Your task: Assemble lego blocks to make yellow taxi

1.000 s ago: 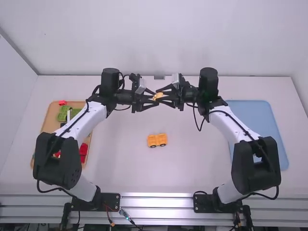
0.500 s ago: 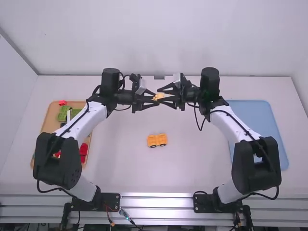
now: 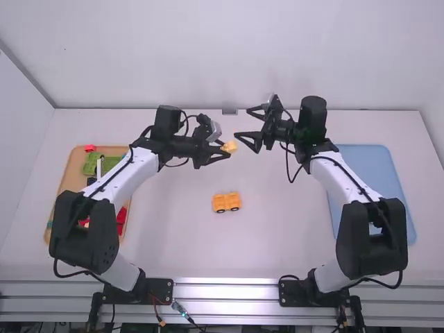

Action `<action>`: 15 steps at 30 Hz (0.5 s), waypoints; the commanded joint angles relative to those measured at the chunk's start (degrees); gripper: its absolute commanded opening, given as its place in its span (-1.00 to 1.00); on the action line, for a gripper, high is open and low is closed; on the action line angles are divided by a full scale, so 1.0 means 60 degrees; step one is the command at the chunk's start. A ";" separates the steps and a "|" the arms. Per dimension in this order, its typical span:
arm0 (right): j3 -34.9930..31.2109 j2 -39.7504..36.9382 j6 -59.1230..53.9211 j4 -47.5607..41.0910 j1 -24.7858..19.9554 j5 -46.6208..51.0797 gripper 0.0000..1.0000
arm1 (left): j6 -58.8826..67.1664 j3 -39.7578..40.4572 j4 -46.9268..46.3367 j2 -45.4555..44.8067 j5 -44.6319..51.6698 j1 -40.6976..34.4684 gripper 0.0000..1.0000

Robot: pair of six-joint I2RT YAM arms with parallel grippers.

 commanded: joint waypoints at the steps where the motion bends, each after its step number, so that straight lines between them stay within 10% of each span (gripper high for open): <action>1: 0.0273 -0.0714 0.0197 -0.0812 -0.0251 0.3024 0.98 | 0.0561 0.0051 -0.0208 0.0135 -0.1803 -0.0678 -0.92; 9: 0.0266 -0.2783 0.1483 -0.4867 -0.0703 0.9555 0.98 | 0.1089 0.0055 -0.0157 0.0911 -0.3818 -0.2215 -0.84; 15: -0.0208 -0.3967 0.2535 -0.6400 -0.0739 1.1355 0.98 | 0.1177 0.0248 -0.0069 0.1967 -0.4240 -0.2918 -0.94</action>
